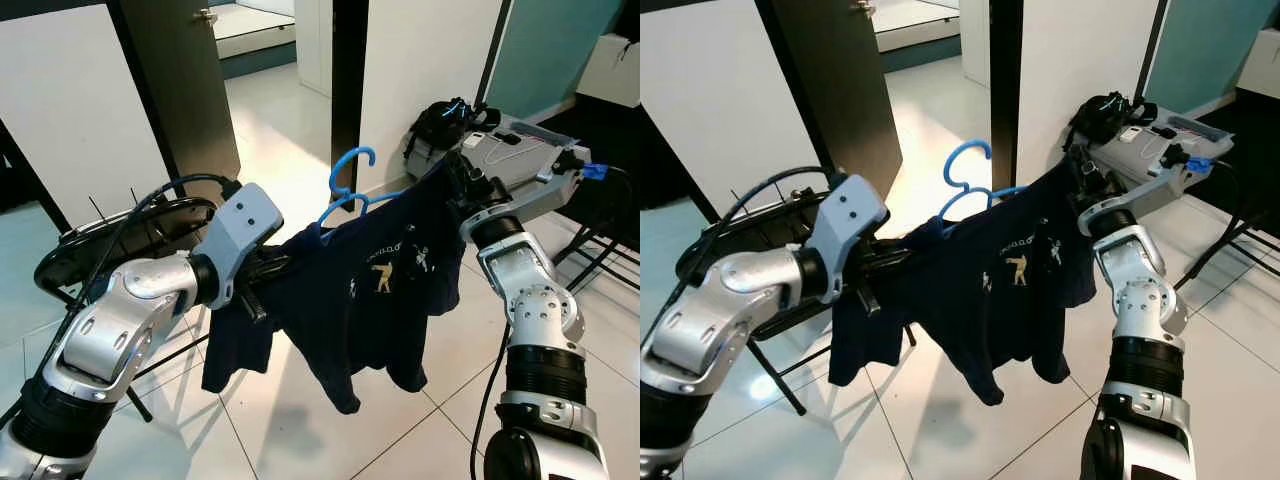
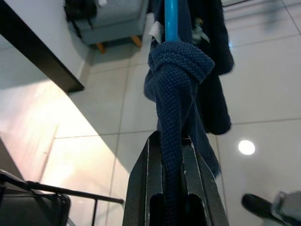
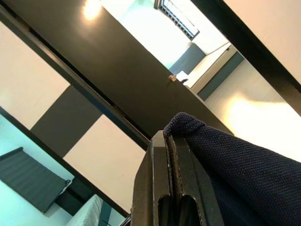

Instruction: Hang hanger

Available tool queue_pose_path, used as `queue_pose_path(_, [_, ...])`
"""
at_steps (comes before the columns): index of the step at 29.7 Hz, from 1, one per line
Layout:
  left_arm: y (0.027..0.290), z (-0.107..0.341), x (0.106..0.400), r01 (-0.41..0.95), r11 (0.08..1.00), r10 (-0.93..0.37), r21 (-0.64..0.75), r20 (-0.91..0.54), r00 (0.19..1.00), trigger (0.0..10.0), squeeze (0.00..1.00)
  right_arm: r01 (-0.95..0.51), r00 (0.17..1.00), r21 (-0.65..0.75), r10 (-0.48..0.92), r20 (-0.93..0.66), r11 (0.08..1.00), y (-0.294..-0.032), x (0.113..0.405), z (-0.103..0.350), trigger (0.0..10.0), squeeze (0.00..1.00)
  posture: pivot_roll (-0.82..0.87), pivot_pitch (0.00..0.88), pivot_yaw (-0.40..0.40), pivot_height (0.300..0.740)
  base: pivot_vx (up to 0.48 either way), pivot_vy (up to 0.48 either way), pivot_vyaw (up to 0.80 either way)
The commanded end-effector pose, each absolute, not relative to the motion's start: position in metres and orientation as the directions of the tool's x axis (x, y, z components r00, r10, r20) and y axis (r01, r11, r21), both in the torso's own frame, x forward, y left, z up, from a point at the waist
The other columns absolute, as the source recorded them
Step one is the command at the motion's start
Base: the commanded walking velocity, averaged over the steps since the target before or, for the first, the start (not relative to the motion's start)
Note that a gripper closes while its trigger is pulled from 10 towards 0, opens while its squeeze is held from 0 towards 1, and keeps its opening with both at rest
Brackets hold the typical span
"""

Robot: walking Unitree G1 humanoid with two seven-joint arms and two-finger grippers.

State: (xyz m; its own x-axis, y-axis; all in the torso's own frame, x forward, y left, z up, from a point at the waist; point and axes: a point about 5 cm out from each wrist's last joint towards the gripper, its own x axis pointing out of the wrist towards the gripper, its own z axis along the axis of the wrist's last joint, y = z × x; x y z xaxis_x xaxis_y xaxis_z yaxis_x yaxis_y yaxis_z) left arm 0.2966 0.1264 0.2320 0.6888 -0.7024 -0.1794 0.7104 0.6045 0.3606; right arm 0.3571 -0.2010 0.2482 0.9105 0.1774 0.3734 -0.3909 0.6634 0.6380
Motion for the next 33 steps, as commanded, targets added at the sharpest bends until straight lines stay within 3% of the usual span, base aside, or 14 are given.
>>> queue_pose_path(1, [0.125, 0.225, 0.295, 0.717, 0.603, -0.697, 0.349, -0.207, 0.687, 10.0, 0.0, -0.43, 0.89, 0.615, 0.199, 0.41, 0.661, -0.196, 0.355, 0.256, 0.0, 0.0, -0.05, 0.047, 0.02, 0.74, 0.0, 0.0, 0.0])
queue_pose_path(5, [0.116, 0.22, 0.297, 0.718, 0.615, -0.7, 0.325, -0.195, 0.687, 10.0, 0.0, -0.449, 0.887, 0.614, 0.239, 0.396, 0.649, -0.185, 0.353, 0.251, 0.0, 0.0, -0.06, 0.052, 0.026, 0.74, 0.0, 0.0, 0.0])
queue_pose_path(6, [0.108, 0.221, 0.301, 0.696, 0.65, -0.687, 0.306, -0.154, 0.71, 10.0, 0.0, -0.51, 0.859, 0.598, 0.332, 0.39, 0.618, -0.165, 0.348, 0.246, 0.0, 0.0, -0.06, 0.054, 0.028, 0.74, 0.0, 0.0, 0.0])
queue_pose_path(12, [0.103, 0.223, 0.305, 0.672, 0.684, -0.671, 0.283, -0.118, 0.732, 10.0, 0.0, -0.584, 0.811, 0.578, 0.433, 0.393, 0.57, -0.145, 0.339, 0.242, 0.0, 0.0, -0.06, 0.055, 0.03, 0.74, 0.0, 0.0, 0.0])
queue_pose_path(15, [0.103, 0.225, 0.31, 0.635, 0.727, -0.637, 0.26, -0.09, 0.766, 10.0, 0.0, -0.678, 0.728, 0.543, 0.556, 0.401, 0.495, -0.126, 0.324, 0.24, 0.0, 0.0, -0.06, 0.057, 0.035, 0.74, 0.0, 0.0, 0.0])
queue_pose_path(17, [0.103, 0.225, 0.31, 0.635, 0.727, -0.637, 0.26, -0.09, 0.766, 10.0, 0.0, -0.678, 0.728, 0.543, 0.556, 0.401, 0.495, -0.126, 0.324, 0.24, 0.0, 0.0, -0.06, 0.057, 0.035, 0.74, 0.0, 0.0, 0.0])
queue_pose_path(18, [0.105, 0.225, 0.313, 0.615, 0.745, -0.618, 0.259, -0.08, 0.782, 10.0, 0.0, -0.725, 0.675, 0.519, 0.619, 0.402, 0.453, -0.118, 0.316, 0.239, 0.0, 0.0, -0.06, 0.057, 0.035, 0.74, 0.0, 0.0, 0.0])
queue_pose_path(24, [0.123, 0.229, 0.321, 0.545, 0.784, -0.551, 0.297, -0.071, 0.831, 10.0, 0.0, -0.807, 0.555, 0.451, 0.75, 0.361, 0.38, -0.112, 0.295, 0.233, 0.0, 0.0, -0.06, 0.058, 0.031, 0.74, 0.0, 0.0, 0.0])
queue_pose_path(29, [0.133, 0.231, 0.323, 0.518, 0.794, -0.525, 0.318, -0.072, 0.848, 10.0, 0.0, -0.819, 0.534, 0.423, 0.784, 0.316, 0.388, -0.116, 0.29, 0.228, 0.0, 0.0, -0.06, 0.058, 0.028, 0.74, 0.0, 0.0, 0.0])
queue_pose_path(31, [0.145, 0.234, 0.325, 0.492, 0.798, -0.5, 0.348, -0.074, 0.863, 10.0, 0.0, -0.791, 0.582, 0.365, 0.788, 0.201, 0.491, -0.131, 0.292, 0.216, 0.0, 0.0, -0.06, 0.058, 0.026, 0.74, 0.0, 0.0, 0.0])
queue_pose_path(32, [0.145, 0.234, 0.325, 0.492, 0.798, -0.5, 0.348, -0.074, 0.863, 10.0, 0.0, -0.791, 0.582, 0.365, 0.788, 0.201, 0.491, -0.131, 0.292, 0.216, 0.0, 0.0, -0.06, 0.058, 0.026, 0.74, 0.0, 0.0, 0.0])
queue_pose_path(33, [0.151, 0.236, 0.326, 0.479, 0.801, -0.487, 0.36, -0.074, 0.87, 10.0, 0.0, -0.754, 0.634, 0.335, 0.76, 0.144, 0.565, -0.144, 0.297, 0.212, 0.0, 0.0, -0.06, 0.059, 0.025, 0.74, 0.0, 0.0, 0.0])
